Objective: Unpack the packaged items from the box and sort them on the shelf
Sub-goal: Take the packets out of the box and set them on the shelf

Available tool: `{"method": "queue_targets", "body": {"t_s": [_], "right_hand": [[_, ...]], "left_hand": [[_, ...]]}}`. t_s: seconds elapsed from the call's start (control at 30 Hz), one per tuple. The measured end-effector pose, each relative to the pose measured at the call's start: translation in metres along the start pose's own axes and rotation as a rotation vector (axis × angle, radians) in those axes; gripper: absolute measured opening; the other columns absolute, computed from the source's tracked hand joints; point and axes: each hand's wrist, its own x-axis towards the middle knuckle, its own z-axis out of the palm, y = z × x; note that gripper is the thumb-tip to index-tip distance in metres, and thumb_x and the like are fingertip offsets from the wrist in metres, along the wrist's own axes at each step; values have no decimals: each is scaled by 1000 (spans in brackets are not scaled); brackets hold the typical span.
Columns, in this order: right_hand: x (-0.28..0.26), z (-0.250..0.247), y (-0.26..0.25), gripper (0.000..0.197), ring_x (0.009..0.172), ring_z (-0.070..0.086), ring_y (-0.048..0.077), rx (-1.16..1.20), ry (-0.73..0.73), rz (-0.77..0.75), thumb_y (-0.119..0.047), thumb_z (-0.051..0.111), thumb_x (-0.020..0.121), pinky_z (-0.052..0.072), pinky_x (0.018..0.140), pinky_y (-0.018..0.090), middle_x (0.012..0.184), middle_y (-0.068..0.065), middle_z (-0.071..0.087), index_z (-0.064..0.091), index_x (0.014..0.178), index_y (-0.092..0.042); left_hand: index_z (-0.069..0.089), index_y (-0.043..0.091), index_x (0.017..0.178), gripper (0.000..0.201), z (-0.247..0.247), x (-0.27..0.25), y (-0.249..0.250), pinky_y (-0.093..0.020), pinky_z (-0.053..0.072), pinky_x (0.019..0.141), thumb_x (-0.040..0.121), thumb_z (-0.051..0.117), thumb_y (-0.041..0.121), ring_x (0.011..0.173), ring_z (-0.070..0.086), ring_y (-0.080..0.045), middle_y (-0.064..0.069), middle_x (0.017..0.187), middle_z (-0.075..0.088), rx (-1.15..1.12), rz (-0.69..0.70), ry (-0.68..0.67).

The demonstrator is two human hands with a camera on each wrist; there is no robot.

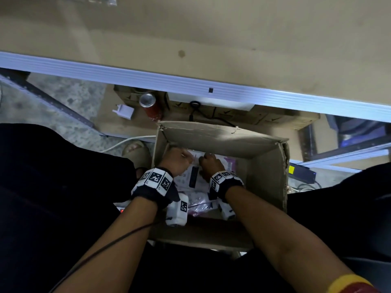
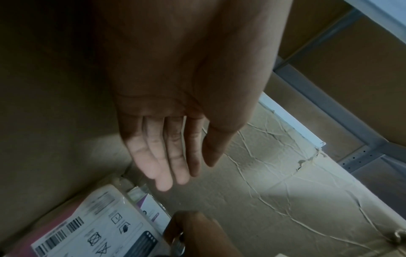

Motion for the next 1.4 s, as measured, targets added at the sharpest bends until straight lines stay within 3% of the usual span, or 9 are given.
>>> {"method": "queue_targets", "body": {"t_s": [0.3,0.47,0.57,0.63,0.77,0.93,1.07,1.23,1.4], "right_hand": [[-3,5,10,49,125,52,36,41,-48,49,-22,65,93,47,98,44,138,22,48,46,134,-3],[-11,6,13,72,129,51,39,183,-104,95,-20,60,97,46,103,44,151,29,35,17,150,4],[-16,5,20,80,131,50,36,237,-140,120,-18,56,99,44,105,42,146,30,41,2,154,4],[-20,5,23,72,127,54,33,259,-168,119,-14,57,98,47,101,39,141,26,49,15,154,2],[-25,5,19,46,119,58,34,226,-222,128,-16,68,92,50,94,37,131,21,57,50,132,0],[-27,11,11,52,124,53,38,180,-188,128,-17,68,91,48,100,42,134,25,51,47,135,1],[-29,14,5,39,120,55,38,168,-125,72,-8,64,92,49,96,41,132,25,50,50,127,1],[-32,16,5,44,128,44,41,131,-93,49,-6,66,90,44,103,47,136,24,43,48,129,0],[-32,12,4,39,121,55,37,145,-89,32,-7,66,90,49,97,42,131,22,52,52,125,1]], "left_hand": [[69,-6,104,27,-5,-10,1,-44,56,88,96,48,9,96,69,-35,-23,103,72,15,-21,9],[75,6,98,24,-3,-16,8,-35,55,91,95,52,13,97,69,-29,-13,103,74,87,9,23],[75,1,98,27,0,-19,13,-38,56,88,95,51,14,96,69,-33,-19,100,74,112,28,38],[73,-4,98,28,3,-21,13,-41,57,84,96,50,12,94,70,-35,-24,98,73,100,41,25],[75,-2,99,23,8,-24,10,-38,59,83,93,56,9,94,71,-33,-21,101,74,92,48,42],[73,3,106,22,12,-21,5,-40,55,93,94,57,15,107,65,-37,-21,119,65,120,-15,18],[75,2,94,22,12,-23,5,-40,59,83,92,54,9,95,70,-32,-16,103,73,132,-7,11],[75,4,98,23,12,-23,7,-36,58,83,94,54,13,92,71,-29,-14,100,75,125,-13,1],[75,2,97,25,14,-23,5,-37,58,80,94,52,11,92,71,-31,-13,94,74,154,-18,2]]}}
